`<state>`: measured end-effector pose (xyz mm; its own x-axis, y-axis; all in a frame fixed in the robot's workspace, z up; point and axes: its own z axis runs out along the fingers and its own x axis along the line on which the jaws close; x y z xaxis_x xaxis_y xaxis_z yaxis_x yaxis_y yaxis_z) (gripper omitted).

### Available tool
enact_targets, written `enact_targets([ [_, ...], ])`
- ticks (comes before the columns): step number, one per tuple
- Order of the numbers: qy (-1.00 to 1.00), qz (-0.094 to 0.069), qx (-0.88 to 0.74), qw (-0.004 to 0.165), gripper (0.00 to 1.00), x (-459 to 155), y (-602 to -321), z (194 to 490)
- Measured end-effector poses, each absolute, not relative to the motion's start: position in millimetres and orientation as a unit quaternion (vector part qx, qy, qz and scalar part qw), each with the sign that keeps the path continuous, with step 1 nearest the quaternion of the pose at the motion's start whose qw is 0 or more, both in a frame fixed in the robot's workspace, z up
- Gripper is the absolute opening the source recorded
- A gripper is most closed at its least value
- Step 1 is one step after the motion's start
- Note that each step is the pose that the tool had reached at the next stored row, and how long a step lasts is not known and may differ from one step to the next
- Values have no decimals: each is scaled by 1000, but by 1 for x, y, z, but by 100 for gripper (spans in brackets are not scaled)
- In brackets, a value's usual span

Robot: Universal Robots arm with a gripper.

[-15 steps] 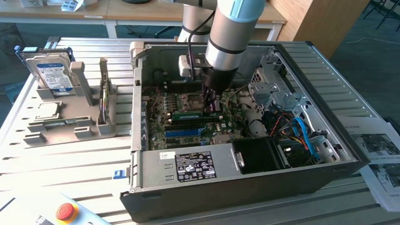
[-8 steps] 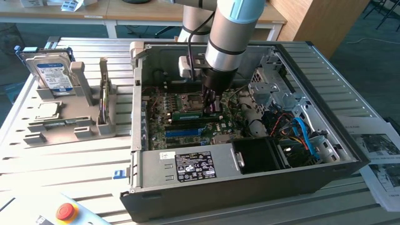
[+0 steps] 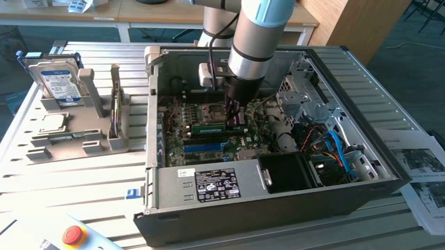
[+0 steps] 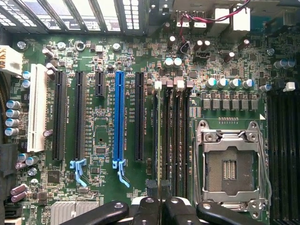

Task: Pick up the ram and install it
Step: 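Insert the ram into the slot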

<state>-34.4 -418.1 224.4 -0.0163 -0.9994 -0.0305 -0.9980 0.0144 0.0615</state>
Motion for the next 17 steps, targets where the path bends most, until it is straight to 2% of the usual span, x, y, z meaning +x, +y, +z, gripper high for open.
enact_targets([
  [17,-712,-32,701,10,12,-34,-418,220],
])
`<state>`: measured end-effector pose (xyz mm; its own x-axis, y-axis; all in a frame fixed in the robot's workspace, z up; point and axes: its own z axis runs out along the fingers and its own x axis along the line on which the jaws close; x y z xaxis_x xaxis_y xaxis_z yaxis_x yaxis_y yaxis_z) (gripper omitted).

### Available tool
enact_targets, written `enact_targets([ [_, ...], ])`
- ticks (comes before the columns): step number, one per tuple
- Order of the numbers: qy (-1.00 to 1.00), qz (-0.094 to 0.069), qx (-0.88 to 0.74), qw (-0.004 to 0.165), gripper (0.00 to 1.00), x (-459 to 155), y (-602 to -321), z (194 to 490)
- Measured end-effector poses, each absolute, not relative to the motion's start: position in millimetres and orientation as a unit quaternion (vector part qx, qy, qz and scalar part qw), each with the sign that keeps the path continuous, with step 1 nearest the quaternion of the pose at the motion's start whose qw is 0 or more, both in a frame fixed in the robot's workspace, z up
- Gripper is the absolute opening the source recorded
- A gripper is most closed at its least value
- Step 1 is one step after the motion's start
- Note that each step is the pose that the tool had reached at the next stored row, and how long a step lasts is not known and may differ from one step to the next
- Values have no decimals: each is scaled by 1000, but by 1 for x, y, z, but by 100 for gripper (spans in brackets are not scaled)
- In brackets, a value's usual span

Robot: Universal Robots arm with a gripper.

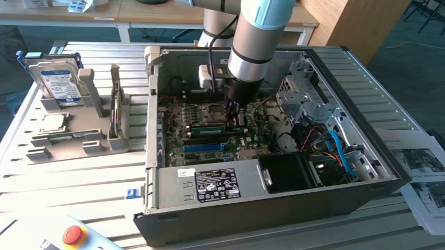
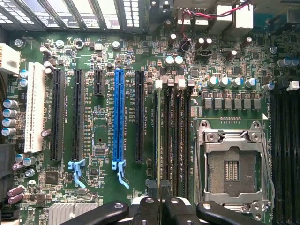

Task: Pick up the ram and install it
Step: 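Insert the ram into the slot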

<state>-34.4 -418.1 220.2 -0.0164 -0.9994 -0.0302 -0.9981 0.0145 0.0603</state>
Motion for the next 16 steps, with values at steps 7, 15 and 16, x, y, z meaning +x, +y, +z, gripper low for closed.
enact_targets([
  [7,-712,-32,701,10,18,-34,-418,220],
  [15,-712,-32,701,10,25,-34,-418,220],
  [16,-712,-32,701,10,25,-34,-419,221],
])
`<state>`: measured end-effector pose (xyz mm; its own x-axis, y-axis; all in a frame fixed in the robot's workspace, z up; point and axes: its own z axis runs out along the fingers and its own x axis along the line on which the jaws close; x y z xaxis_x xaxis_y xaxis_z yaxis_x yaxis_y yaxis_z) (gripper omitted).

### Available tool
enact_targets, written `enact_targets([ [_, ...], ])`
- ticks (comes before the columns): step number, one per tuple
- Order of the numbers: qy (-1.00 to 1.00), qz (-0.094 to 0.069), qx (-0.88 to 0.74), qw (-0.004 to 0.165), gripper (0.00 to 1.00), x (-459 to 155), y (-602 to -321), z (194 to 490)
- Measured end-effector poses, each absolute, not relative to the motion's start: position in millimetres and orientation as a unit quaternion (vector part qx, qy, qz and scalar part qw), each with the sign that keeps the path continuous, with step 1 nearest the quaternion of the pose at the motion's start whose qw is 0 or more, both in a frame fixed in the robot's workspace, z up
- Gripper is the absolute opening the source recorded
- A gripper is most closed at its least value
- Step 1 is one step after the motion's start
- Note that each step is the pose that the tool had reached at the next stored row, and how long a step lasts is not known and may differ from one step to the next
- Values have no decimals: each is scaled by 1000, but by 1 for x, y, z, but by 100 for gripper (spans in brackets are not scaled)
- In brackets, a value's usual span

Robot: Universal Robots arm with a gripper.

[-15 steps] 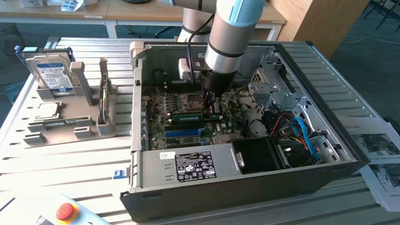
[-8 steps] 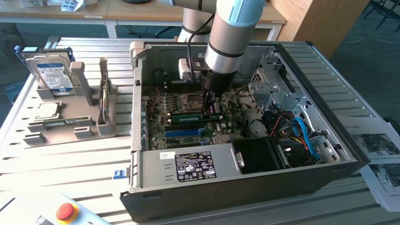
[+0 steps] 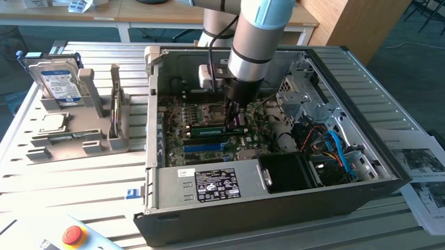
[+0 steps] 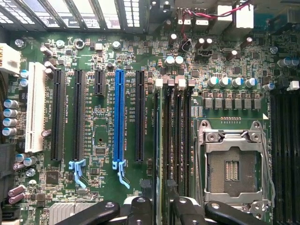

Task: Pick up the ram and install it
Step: 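Insert the ram into the slot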

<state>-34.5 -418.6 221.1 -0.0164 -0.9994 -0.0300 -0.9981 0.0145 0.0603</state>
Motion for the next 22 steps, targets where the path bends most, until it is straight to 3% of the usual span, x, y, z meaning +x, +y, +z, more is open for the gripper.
enact_targets([
  [22,-712,-32,701,10,25,-34,-418,280],
])
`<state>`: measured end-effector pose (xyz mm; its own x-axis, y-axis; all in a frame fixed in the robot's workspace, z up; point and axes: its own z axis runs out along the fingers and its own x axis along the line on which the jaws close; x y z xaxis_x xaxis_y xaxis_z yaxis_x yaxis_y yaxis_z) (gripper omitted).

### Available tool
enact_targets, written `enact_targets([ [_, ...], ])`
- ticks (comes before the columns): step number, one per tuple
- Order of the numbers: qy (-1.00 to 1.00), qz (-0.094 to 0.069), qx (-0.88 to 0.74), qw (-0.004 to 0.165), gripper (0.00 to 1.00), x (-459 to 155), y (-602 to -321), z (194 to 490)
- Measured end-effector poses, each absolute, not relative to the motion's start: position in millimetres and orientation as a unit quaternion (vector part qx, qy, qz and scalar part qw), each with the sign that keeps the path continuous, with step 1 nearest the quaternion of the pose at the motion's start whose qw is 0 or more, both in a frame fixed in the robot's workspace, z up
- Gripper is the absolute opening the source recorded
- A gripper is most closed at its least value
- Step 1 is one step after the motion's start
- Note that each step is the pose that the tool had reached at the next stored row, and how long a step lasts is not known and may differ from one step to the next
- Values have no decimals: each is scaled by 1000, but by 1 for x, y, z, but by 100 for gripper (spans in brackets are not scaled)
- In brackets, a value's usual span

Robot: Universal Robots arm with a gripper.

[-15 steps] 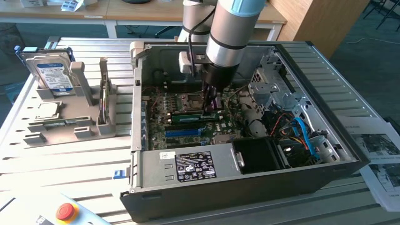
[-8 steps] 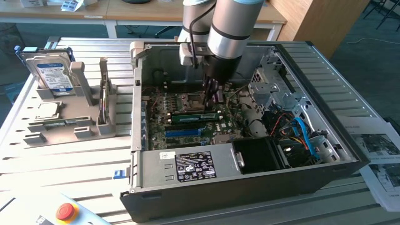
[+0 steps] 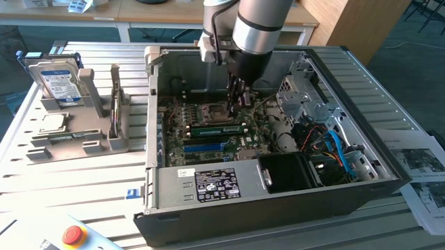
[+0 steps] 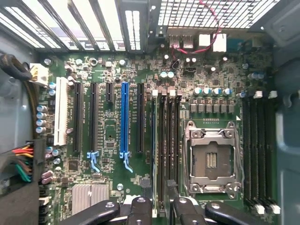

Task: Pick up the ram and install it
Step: 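Insert the ram into the slot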

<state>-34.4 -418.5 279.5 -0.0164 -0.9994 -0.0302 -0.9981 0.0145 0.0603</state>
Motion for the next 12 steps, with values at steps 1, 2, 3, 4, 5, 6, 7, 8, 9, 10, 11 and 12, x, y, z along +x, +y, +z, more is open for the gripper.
enact_targets([
  [1,-712,-32,701,10,25,-34,-418,282],
  [2,-712,-32,701,10,25,-34,-418,285],
  [3,-712,-32,701,10,25,-34,-418,287],
  [4,-712,-32,701,10,25,-34,-418,289],
  [5,-712,-32,701,10,25,-34,-418,292],
  [6,-712,-32,701,10,25,-34,-418,294],
  [7,-712,-32,701,10,25,-34,-418,296],
  [8,-712,-32,701,10,25,-34,-418,299],
  [9,-712,-32,701,10,25,-34,-418,302],
  [10,-712,-32,701,10,25,-34,-418,304],
  [11,-712,-32,701,10,25,-34,-418,307],
  [12,-712,-32,701,10,25,-34,-418,308],
])
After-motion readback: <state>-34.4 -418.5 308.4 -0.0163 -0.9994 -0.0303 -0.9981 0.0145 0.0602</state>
